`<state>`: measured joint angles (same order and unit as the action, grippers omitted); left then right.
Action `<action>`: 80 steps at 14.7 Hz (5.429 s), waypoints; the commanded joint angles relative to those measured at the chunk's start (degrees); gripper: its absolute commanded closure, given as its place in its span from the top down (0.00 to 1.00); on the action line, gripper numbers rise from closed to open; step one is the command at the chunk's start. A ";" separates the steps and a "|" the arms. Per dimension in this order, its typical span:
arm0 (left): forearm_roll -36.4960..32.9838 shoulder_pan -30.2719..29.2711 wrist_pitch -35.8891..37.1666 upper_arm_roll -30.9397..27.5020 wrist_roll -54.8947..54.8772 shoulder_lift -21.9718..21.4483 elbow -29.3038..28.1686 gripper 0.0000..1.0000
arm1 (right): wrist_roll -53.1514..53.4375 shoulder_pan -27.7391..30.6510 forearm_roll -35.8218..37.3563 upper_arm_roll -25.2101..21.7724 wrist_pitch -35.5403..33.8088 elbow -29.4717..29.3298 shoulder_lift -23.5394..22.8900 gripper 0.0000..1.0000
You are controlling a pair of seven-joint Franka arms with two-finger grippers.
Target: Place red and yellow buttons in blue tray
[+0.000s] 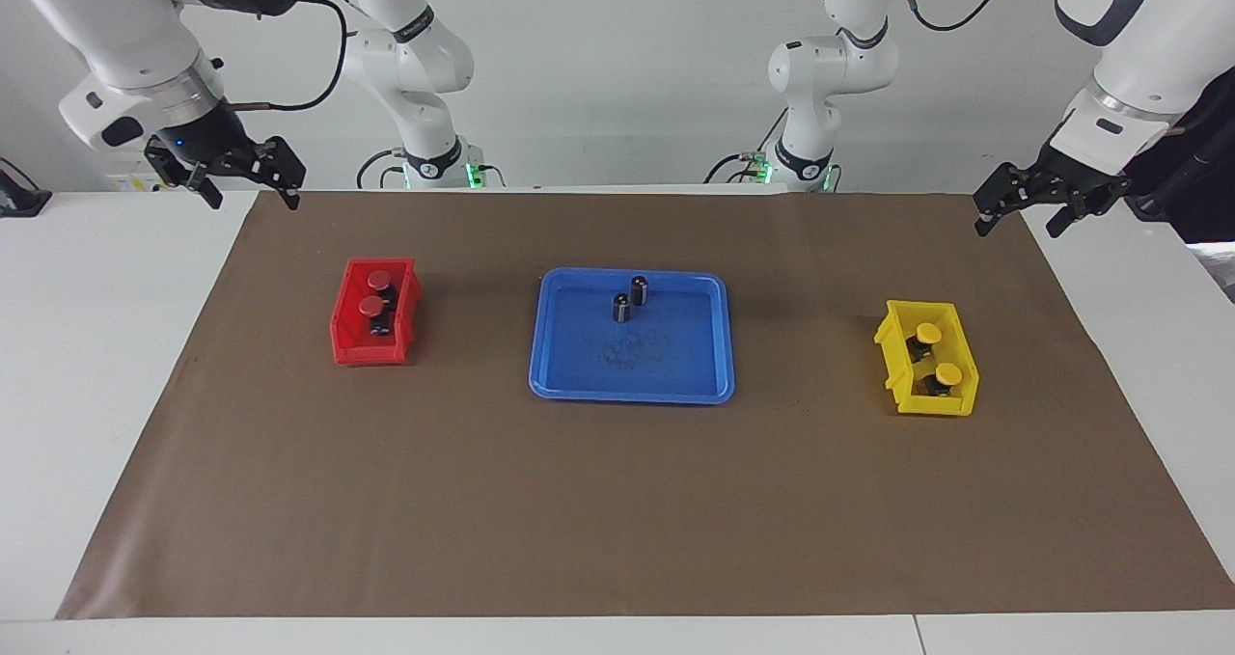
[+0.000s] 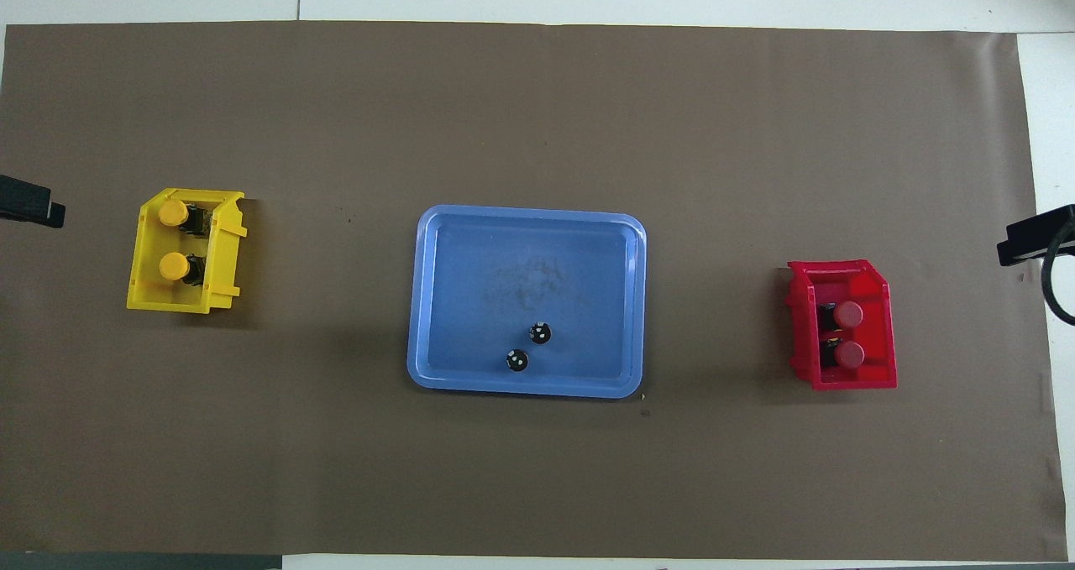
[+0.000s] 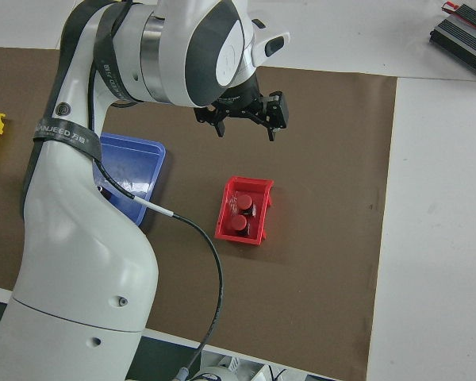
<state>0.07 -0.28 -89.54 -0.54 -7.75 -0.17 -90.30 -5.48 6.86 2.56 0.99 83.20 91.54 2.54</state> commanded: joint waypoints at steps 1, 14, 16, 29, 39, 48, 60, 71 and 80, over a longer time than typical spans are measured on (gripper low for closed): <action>-0.16 0.02 0.07 0.01 0.01 -1.59 -1.55 1.00 | -1.29 0.88 -1.16 0.32 0.83 1.80 1.41 1.00; -0.16 0.02 0.07 0.01 0.01 -1.50 -1.55 1.00 | -2.61 -1.50 -4.94 0.41 30.69 32.29 5.38 0.68; -0.16 0.02 0.07 0.01 0.01 -1.50 -1.64 1.00 | -2.52 -1.50 -4.94 0.41 35.17 35.18 4.40 0.65; -0.16 0.02 0.24 0.01 0.01 -1.50 -1.64 1.00 | -2.70 -1.76 -5.02 0.41 43.10 42.48 2.91 0.58; -0.16 0.02 0.24 0.01 0.01 -1.50 -1.64 1.00 | -2.87 -1.85 -5.02 0.50 46.00 45.56 3.70 0.55; -0.16 0.19 -0.10 0.01 0.01 -1.50 -1.55 1.00 | -3.22 -1.85 -5.02 0.50 46.53 46.71 4.14 0.48; -0.16 0.99 -0.28 0.10 0.19 -1.59 -1.72 1.00 | -4.63 -2.11 -4.85 0.59 29.34 26.98 -2.26 0.20; -0.16 0.37 -12.10 0.10 2.12 -7.81 -16.61 1.00 | 33.65 -29.07 -4.24 1.20 25.17 -4.60 -22.37 0.11; -0.24 -0.42 -29.18 0.10 1.94 1.91 -23.61 0.87 | 42.65 -39.81 -1.42 1.20 31.42 -4.53 -31.90 0.12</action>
<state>0.07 -0.49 -114.65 -0.44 -6.39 -1.71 -113.80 36.59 -32.85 0.64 2.27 116.52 87.48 -29.91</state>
